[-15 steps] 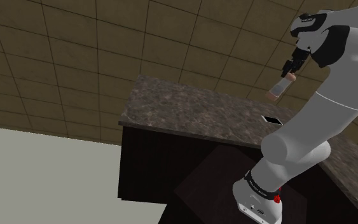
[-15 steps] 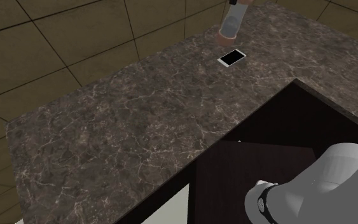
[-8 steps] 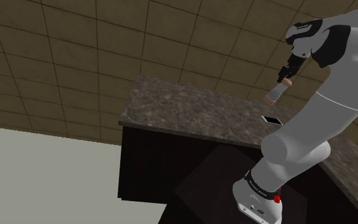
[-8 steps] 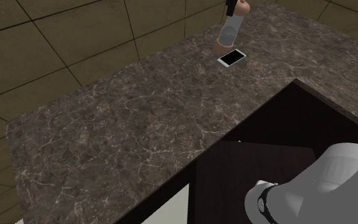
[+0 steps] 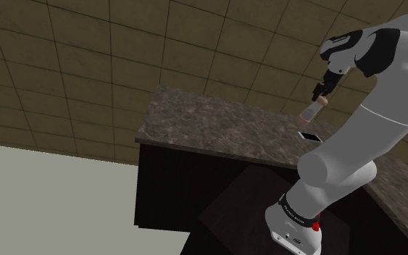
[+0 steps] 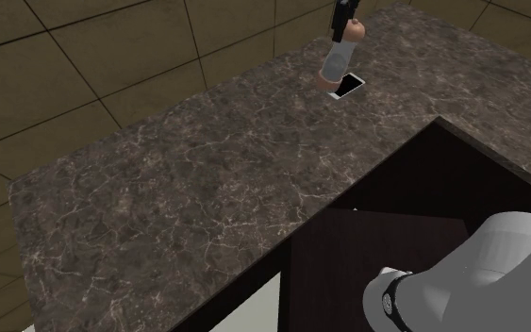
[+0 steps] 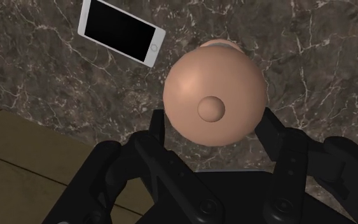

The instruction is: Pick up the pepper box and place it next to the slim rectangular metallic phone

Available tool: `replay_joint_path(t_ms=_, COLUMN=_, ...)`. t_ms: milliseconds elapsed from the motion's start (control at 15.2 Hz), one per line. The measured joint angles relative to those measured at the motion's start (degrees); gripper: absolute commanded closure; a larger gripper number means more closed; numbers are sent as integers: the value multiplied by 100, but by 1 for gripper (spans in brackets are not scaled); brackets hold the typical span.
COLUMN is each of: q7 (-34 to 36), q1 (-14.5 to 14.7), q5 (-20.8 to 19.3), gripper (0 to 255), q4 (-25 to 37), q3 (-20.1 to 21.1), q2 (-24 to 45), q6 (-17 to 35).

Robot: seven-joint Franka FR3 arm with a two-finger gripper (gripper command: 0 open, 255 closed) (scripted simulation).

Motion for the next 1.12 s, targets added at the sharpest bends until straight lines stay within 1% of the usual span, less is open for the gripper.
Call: replay_joint_path(t_ms=1122, q7=-124, q1=-60, q5=262, gripper=255, q4=-947, q3=14, q2=374, q6=1246)
